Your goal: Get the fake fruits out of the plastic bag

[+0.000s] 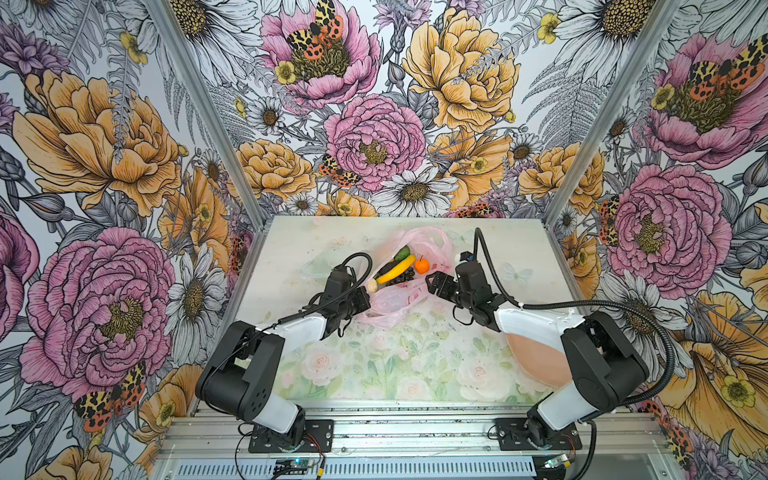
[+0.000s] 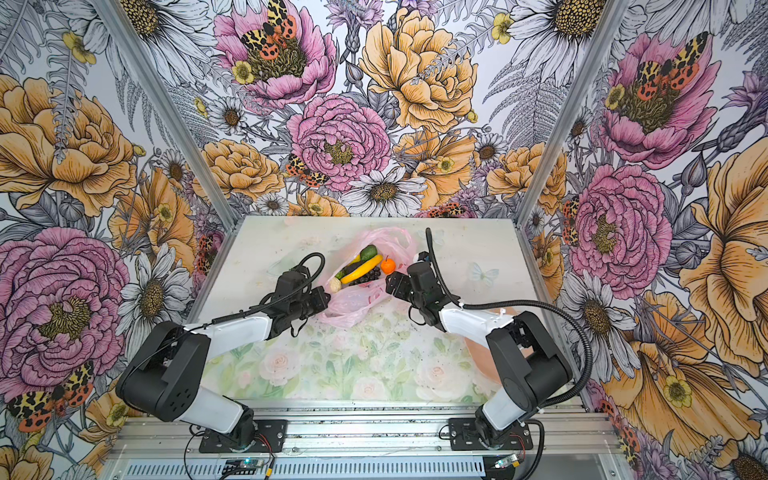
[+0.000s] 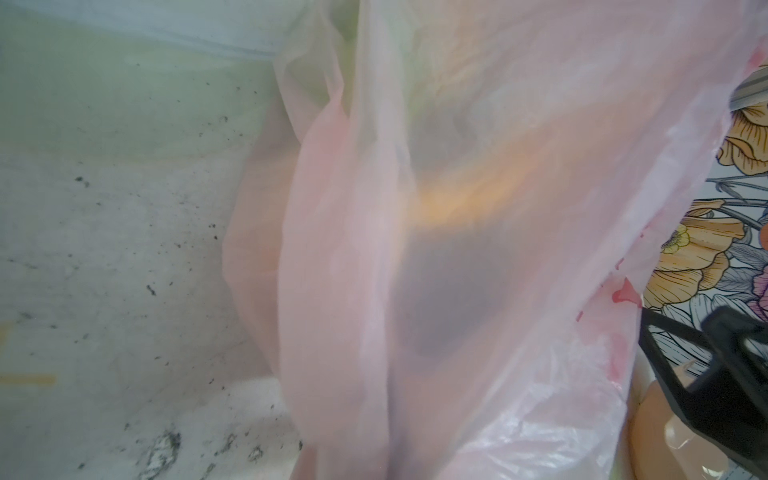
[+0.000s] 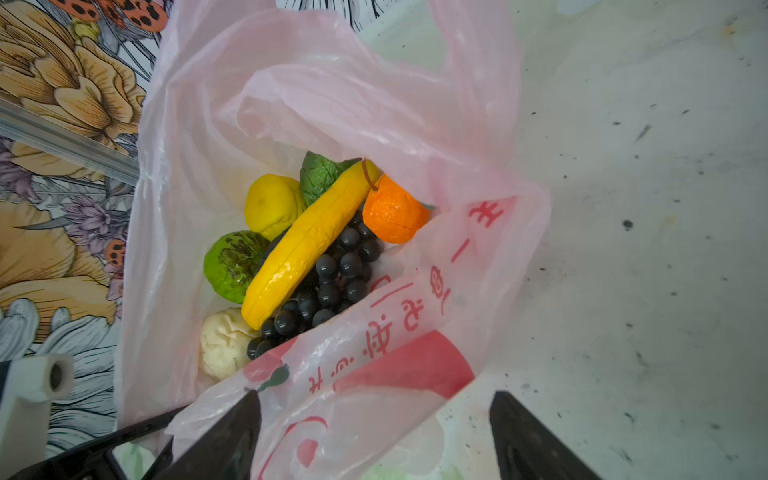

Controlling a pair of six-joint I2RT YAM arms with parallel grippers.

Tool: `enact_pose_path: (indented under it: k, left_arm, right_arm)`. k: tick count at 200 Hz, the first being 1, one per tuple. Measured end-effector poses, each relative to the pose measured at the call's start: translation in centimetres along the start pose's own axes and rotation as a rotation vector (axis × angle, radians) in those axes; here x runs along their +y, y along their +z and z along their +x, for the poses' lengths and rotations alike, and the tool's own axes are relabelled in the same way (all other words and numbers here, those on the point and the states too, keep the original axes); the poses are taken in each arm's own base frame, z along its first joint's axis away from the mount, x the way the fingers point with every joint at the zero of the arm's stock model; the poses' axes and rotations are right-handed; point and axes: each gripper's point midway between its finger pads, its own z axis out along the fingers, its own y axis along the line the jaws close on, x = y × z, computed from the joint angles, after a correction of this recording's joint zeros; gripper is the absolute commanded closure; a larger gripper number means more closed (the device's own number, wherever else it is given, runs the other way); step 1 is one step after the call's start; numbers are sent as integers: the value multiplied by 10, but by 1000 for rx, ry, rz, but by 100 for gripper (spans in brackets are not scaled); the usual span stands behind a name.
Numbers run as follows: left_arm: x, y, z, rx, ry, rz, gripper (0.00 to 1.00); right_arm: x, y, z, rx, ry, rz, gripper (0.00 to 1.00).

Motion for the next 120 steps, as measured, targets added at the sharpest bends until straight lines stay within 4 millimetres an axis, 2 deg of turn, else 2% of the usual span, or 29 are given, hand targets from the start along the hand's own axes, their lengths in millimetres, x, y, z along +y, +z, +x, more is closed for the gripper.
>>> enact_pose_path:
  k: [18, 34, 50, 60, 72, 87, 110, 120]
  left_arm:
    - [-2, 0, 3, 2, 11, -3, 100]
    - [-4, 1, 6, 7, 20, -6, 100]
    - [-6, 0, 8, 6, 29, -10, 100]
    - [-8, -1, 8, 3, 36, -8, 100]
    - [-12, -2, 9, -1, 43, -1, 100]
    - [-17, -4, 9, -5, 51, 9, 100]
    - [-19, -5, 9, -5, 53, 13, 100]
    - [-19, -5, 9, -6, 52, 14, 92]
  right_arm:
    - [14, -3, 1, 3, -86, 40, 15]
    - [35, -3, -3, 5, -160, 46, 15]
    - [57, 9, -9, 18, -220, 37, 16]
    - [63, 19, -9, 30, -245, 37, 16]
    - [66, 32, -3, 63, -283, 49, 17]
    - [59, 46, 11, 119, -331, 79, 21]
    - [43, 51, 37, 209, -394, 118, 24]
    - [40, 50, 46, 233, -419, 125, 26]
